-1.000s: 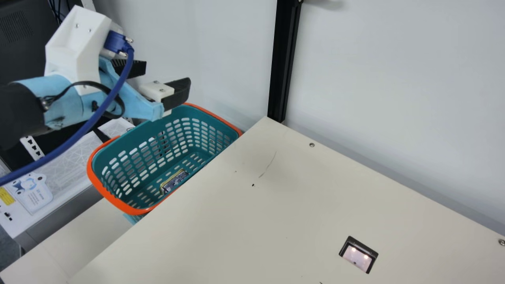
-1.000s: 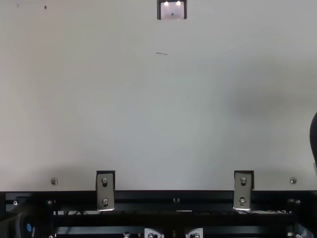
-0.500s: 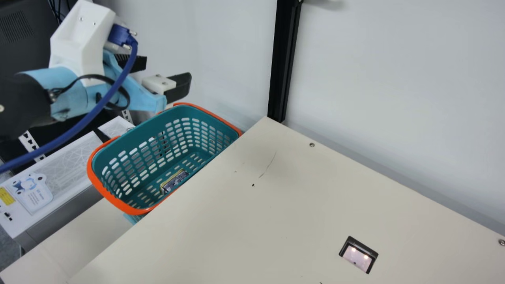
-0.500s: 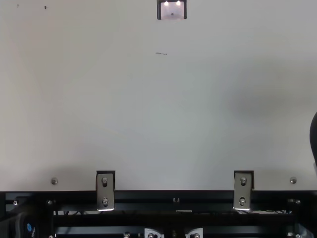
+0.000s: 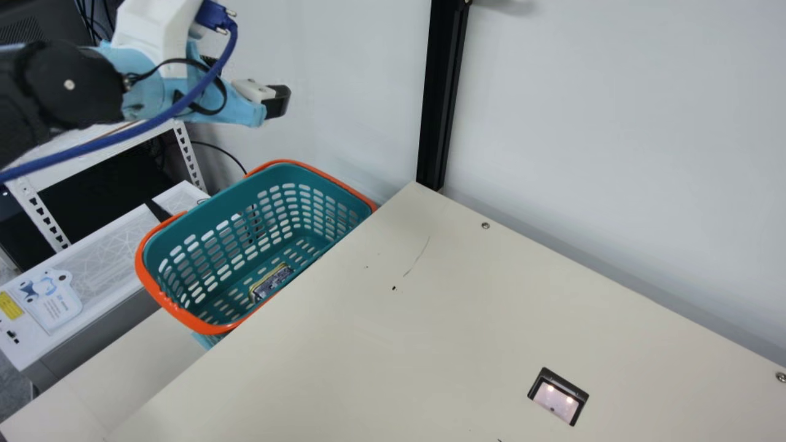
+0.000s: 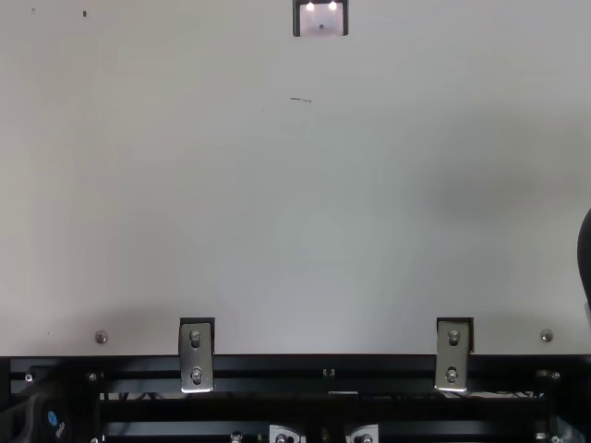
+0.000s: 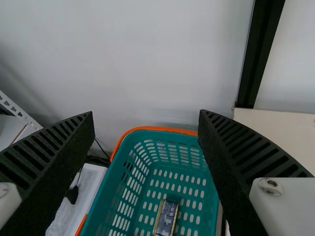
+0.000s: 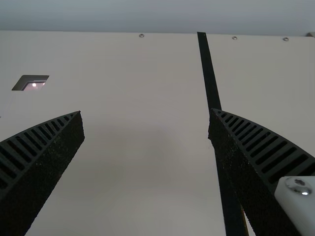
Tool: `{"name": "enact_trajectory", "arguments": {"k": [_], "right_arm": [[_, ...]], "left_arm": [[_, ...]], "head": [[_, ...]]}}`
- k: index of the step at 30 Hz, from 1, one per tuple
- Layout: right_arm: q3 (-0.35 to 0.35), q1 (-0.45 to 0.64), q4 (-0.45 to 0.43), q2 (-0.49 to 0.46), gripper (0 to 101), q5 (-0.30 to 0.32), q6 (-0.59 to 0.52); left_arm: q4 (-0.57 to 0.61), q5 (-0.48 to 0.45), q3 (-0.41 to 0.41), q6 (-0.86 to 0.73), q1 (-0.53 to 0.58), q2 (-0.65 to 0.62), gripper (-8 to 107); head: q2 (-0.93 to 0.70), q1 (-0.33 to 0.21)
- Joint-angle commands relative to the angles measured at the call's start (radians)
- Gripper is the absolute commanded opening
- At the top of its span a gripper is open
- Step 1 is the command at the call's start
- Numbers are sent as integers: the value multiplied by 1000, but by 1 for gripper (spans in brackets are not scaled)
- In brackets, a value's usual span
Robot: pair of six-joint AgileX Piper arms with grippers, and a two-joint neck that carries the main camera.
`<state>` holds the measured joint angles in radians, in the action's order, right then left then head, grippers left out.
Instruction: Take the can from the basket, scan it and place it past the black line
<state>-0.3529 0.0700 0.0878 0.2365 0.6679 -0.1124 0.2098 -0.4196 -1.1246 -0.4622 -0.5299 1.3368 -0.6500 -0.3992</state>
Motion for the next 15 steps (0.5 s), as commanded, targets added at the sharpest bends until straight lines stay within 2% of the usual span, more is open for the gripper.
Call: {"name": "enact_trajectory", "arguments": {"k": [1, 8, 15], "right_arm": [[0, 0, 0, 0, 101, 0, 0], [0, 0, 0, 0, 101, 0, 0], [0, 0, 0, 0, 101, 0, 0]], "left_arm": [[-4, -15, 1, -28, -1, 25, 90], [0, -83, 33, -118, -25, 82, 90], [-18, -87, 34, -107, -20, 93, 90]], "head": [[-21, -37], [-21, -37], [-21, -37]]}}
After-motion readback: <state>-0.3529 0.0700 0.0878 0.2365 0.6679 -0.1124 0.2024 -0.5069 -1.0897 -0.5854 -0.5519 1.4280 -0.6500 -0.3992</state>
